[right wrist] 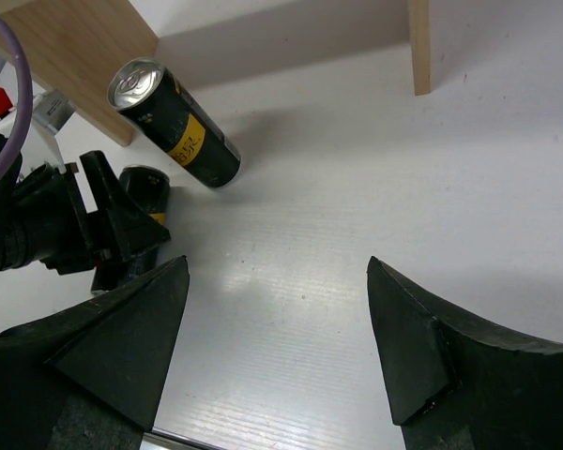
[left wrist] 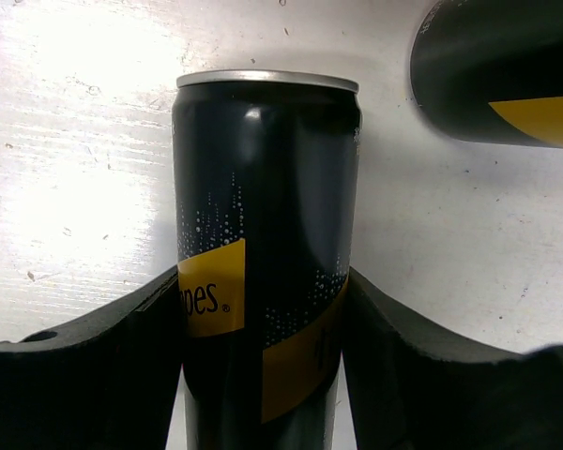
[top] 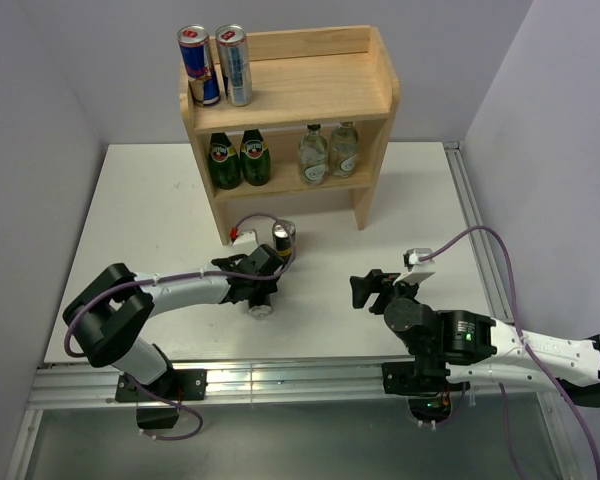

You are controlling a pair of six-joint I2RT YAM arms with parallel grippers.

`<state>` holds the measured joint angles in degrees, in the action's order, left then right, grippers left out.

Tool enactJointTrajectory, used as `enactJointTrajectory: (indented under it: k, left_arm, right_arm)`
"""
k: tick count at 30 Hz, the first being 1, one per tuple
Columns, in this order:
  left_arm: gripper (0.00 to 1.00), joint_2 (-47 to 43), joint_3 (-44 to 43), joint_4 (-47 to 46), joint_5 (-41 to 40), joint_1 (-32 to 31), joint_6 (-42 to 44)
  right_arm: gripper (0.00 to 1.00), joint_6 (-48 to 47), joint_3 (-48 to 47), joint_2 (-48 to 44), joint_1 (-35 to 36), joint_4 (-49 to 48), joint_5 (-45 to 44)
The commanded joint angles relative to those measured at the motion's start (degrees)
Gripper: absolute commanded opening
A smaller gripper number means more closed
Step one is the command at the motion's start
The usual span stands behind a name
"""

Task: Place and organize the beverage onto the shelf

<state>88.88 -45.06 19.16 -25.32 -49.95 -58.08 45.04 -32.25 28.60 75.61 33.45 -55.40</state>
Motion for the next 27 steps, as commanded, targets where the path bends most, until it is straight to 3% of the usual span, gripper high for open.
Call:
enactJointTrajectory:
  k: [1,3,7,12,17,20,22,23,26,27]
  left_arm:
    - [0.10,1.7,1.2,3.6,0.7,0.2,-0.9]
    - [0.00,0.7,0.9,5.0,-0.3,-0.1,-1.4]
    - [0.00,-4.6,-3.4,17.5,-8.8,-3.9,-4.6]
    - [0.00,-9.2,-15.4,32.2,-16.3,-11.3,-8.8]
    - [0.00,-13.9,-26.6,35.2,-24.9,-16.8,-4.0]
    - [0.00,-16.2,-29.6,29.1,-32.7,-18.6,3.0]
    - [0.00,-17.9,-30.2,16.6,-36.5,-18.7,14.8]
    - [0.00,-18.6,-30.4,11.3,-36.9,-18.7,26.2]
    - [0.00,-20.9,-29.6,-16.0,-35.5,-18.7,43.0]
    - [0.00,-21.4,-29.5,-22.9,-34.3,-18.7,52.8]
  right_arm:
    - [0.83,-0.5,-0.3,0.3,0.2,-1.9,-0.9]
    - [0.83,-0.6,-0.2,0.4,0.2,-2.0,-0.8]
    - [0.83,-0.6,-0.3,0.4,0.2,-2.0,-0.8]
    - [0.83,-0.7,-0.3,0.5,0.1,-2.3,-0.8]
    - [0.83,-0.8,-0.1,-0.2,0.2,-2.2,-0.8]
    - [0.83,-1.0,0.2,-0.7,0.2,-2.4,-0.6]
    - [0.83,-0.9,0.1,-0.8,0.1,-2.4,-0.7]
    - [0.83,-0.8,0.1,-1.0,0.2,-2.3,-0.8]
    - [0.83,-0.7,0.2,-1.2,0.2,-2.0,-0.8]
    - [0.83,-0.6,0.2,-1.3,0.2,-2.1,-0.8]
